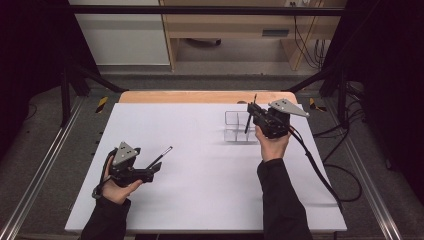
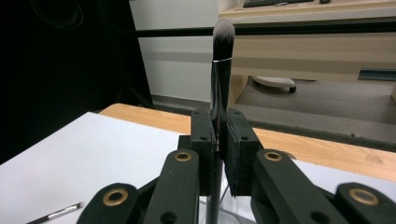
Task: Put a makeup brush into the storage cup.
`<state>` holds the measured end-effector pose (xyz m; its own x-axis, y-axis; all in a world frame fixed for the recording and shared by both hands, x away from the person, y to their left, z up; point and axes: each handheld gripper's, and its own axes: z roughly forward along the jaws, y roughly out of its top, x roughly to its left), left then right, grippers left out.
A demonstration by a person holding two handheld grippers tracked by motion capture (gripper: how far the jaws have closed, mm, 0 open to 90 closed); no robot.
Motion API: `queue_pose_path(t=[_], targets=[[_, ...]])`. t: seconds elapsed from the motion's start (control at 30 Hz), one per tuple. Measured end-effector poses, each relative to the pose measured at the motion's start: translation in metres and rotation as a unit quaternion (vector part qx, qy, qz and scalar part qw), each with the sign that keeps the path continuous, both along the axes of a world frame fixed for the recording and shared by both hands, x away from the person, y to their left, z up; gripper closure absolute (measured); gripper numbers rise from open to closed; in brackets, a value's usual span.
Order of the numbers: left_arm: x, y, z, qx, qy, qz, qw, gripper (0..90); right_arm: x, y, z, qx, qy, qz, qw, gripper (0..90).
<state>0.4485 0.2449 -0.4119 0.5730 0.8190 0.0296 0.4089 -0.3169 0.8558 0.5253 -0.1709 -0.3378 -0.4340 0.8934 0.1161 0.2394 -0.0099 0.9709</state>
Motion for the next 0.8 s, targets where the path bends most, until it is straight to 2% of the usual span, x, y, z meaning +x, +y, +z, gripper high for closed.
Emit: queue_pose_path(t=[0.17, 0.8], targets=[[0.001, 0.001, 0.000, 0.001, 0.001, 0.001, 1.0000, 9.2, 0.010, -0.002, 0.003, -0.006, -0.004, -0.019, 0.9998, 83.7], [0.003, 0.002, -0.001, 0.004, 0.006, -0.001, 1.0000, 9.2, 0.041, 0.002, -0.006, -0.016, 0.002, -0.038, 0.9992, 83.8]])
